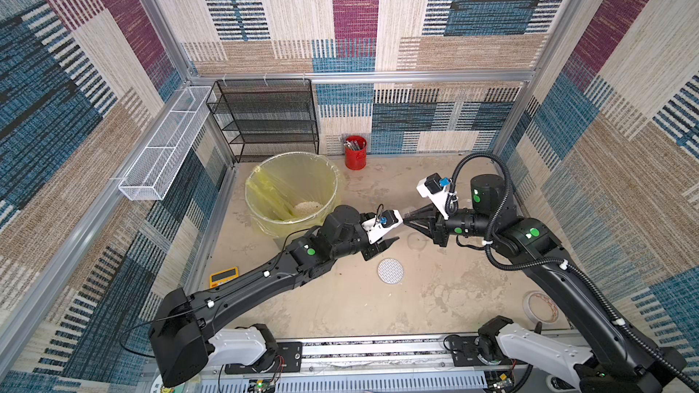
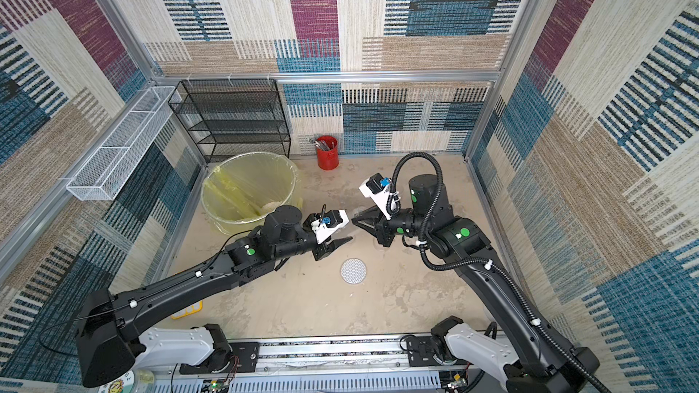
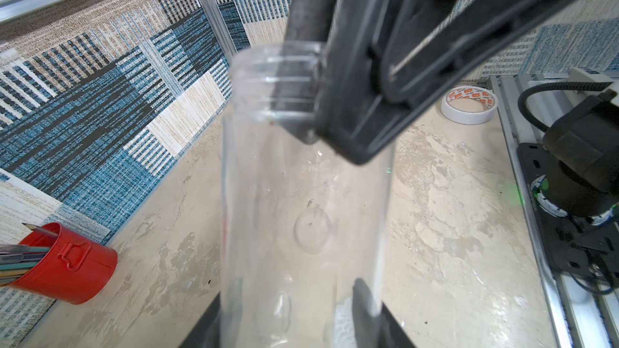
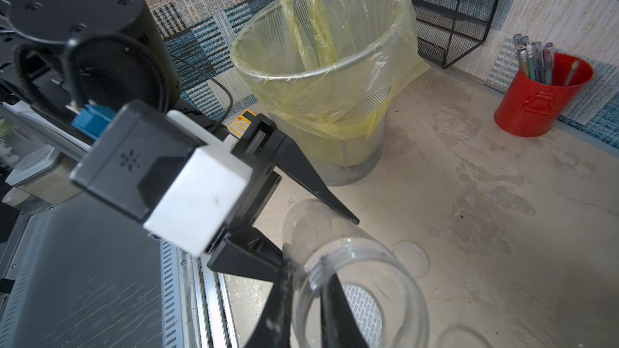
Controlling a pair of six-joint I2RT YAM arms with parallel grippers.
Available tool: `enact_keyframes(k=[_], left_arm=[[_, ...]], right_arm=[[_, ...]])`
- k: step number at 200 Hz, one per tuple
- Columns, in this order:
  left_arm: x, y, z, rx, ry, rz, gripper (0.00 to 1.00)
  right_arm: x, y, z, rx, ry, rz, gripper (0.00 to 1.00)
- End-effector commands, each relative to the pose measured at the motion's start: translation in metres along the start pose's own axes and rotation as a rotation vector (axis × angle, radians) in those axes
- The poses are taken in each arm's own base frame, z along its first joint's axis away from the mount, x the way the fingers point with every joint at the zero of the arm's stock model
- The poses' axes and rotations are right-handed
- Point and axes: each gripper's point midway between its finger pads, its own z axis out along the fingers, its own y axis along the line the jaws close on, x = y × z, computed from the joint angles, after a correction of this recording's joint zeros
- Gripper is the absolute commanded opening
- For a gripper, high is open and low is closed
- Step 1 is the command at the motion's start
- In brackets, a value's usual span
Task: Empty moldy rice from jars
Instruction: Place the jar at the center of the board.
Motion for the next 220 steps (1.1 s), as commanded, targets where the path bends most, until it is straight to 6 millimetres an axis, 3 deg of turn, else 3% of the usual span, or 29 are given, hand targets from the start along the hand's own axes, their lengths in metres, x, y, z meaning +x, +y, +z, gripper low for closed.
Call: enact_keyframes(k=[1,41,48,90,101,134,183,220], left_arm=[[-0.039,0.011,-0.003,-0.024,-0.144,-0.081,0.72],[-0.038,0.012,-0.006,-0.035,-0.146,-0.083,0.75],[-0.038,0.012,-0.006,-0.036,-0.144,-0.083,0.82],[-0.033,0.011,-0.012,-0.042,-0.135,-0.083,0.87],[-0.032,0.010,-0.013,-0.039,-0.130,-0.083,0.97],[-0.025,0.009,-0.020,-0.046,-0.109,-0.077,0.99],[-0.037,0.008,-0.047,-0.047,-0.128,-0.078,0.99],[-0.048,0.010,-0.077,-0.067,-0.157,-0.122,0.99]], right_arm=[[-0.008,-0.001,-0.003,0.024,-0.029,-0.039,0.00],[-0.006,-0.011,0.005,0.043,-0.007,-0.026,0.00],[-0.006,-0.013,0.006,0.053,-0.006,-0.030,0.00],[-0.025,-0.026,0.006,0.116,-0.037,-0.039,0.00],[-0.030,-0.031,0.005,0.139,-0.043,-0.039,0.00],[-0.039,-0.040,0.007,0.164,-0.038,-0.035,0.00],[-0.067,-0.048,-0.005,0.217,-0.076,-0.041,0.00],[-0.079,-0.060,0.002,0.239,-0.038,0.000,0.00]])
